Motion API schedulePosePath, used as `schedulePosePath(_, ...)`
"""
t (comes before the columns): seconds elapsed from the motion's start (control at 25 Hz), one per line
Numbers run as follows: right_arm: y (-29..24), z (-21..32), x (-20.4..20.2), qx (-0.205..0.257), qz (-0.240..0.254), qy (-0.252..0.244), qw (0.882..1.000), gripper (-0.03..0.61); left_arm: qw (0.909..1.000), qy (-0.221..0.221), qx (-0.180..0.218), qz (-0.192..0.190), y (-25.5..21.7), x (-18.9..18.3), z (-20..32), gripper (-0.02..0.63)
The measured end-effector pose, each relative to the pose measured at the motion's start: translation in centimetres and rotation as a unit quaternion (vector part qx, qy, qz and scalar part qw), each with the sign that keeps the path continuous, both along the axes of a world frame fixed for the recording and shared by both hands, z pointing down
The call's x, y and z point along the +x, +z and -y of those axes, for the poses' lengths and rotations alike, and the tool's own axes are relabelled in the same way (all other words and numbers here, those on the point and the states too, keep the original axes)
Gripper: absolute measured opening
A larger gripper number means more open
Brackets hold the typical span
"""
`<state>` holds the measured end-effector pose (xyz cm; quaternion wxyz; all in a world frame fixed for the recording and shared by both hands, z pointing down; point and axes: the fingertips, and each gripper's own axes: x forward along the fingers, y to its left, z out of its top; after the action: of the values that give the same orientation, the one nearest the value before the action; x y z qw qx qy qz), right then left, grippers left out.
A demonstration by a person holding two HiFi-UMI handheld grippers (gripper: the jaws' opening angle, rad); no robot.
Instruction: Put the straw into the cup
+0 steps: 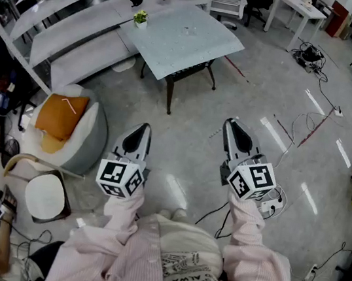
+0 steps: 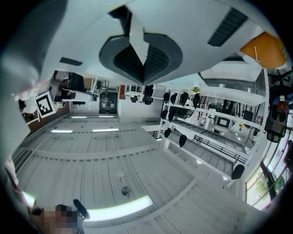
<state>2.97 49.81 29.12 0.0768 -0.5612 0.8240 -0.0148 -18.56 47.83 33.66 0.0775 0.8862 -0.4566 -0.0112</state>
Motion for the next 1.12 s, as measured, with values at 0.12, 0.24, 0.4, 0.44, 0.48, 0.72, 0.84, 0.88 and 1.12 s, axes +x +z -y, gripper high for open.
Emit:
schedulePosePath(0.12,0.1,0.7,0.7,0.001,0.0,-0.003,1.0,0.009,1.0,-0.004,-0.002,0.0,0.1,0.5,0.6,0.0)
schedulePosePath(0.24,0.4,1.2,1.2,-0.002,-0.003,-0.007,1.0,0.009,0.9999,-0.01,-0.003,0.0,0.4,0.8,1.0,0.0)
schedulePosePath(0.4,1.0,1.7,1.5,-0.005,-0.001,-0.015,1.0,0.009,0.9998,-0.018,-0.005,-0.004,1.0,1.2,1.2,0.0)
schedulePosePath(0.44,1.2,1.9,1.6,-0.006,0.002,-0.018,1.0,0.009,0.9998,-0.019,-0.007,-0.004,1.1,1.3,1.3,0.0)
schedulePosePath(0.48,1.3,2.1,1.8,-0.007,0.005,-0.02,1.0,0.009,0.9998,-0.02,-0.009,-0.005,1.3,1.4,1.3,0.0)
schedulePosePath(0.72,1.6,3.2,2.3,-0.008,0.014,-0.02,1.0,0.009,0.9995,-0.025,-0.017,-0.009,2.1,1.7,2.2,0.0)
schedulePosePath(0.84,2.0,4.1,2.5,-0.008,0.019,-0.023,1.0,0.009,0.9994,-0.026,-0.02,-0.007,2.5,1.9,3.1,0.0)
schedulePosePath(0.88,2.2,4.6,2.5,-0.008,0.021,-0.023,0.999,0.009,0.9994,-0.026,-0.022,-0.007,2.7,1.9,3.5,0.0)
schedulePosePath(1.12,3.0,9.0,3.4,-0.017,0.02,-0.018,0.999,0.009,0.9993,-0.021,-0.03,-0.008,3.6,2.7,8.1,0.0)
